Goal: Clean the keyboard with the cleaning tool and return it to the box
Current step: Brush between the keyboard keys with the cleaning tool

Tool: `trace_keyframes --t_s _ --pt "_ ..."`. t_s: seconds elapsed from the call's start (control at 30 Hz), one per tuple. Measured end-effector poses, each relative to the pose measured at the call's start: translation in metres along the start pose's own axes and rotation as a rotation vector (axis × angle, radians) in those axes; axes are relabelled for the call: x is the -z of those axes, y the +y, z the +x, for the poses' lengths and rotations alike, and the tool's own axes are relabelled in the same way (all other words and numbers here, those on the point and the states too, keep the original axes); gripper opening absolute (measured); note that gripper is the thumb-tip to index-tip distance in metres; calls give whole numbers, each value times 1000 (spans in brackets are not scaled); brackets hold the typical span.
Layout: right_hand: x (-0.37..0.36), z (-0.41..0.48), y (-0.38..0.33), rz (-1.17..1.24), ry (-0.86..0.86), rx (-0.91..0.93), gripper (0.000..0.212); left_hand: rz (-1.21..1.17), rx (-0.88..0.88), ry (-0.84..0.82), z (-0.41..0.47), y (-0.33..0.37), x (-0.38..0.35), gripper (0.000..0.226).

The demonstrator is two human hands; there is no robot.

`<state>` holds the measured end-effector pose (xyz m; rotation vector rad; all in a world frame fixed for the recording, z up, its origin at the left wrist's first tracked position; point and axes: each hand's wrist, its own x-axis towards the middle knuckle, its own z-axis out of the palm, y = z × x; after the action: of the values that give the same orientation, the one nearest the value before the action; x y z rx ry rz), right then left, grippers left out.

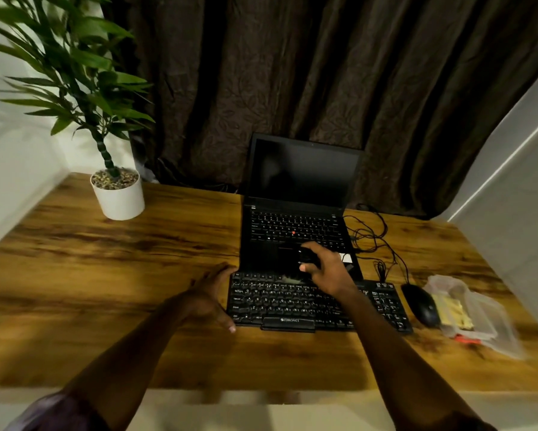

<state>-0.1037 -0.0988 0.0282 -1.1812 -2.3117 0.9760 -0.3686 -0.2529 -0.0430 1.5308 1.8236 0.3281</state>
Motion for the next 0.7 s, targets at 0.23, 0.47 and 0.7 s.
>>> trace_keyframes --t_s 0.23,0.47,0.7 --pt "15 -5 15 -75 16 -17 46 -4 -8 -5 3 -8 -2 158" --pt "1 1 3 -64 -1 40 42 -41 -12 2 3 -9 -3 153" --pt "34 -12 27 -171 56 -8 46 -29 -21 -2 2 -7 -2 155"
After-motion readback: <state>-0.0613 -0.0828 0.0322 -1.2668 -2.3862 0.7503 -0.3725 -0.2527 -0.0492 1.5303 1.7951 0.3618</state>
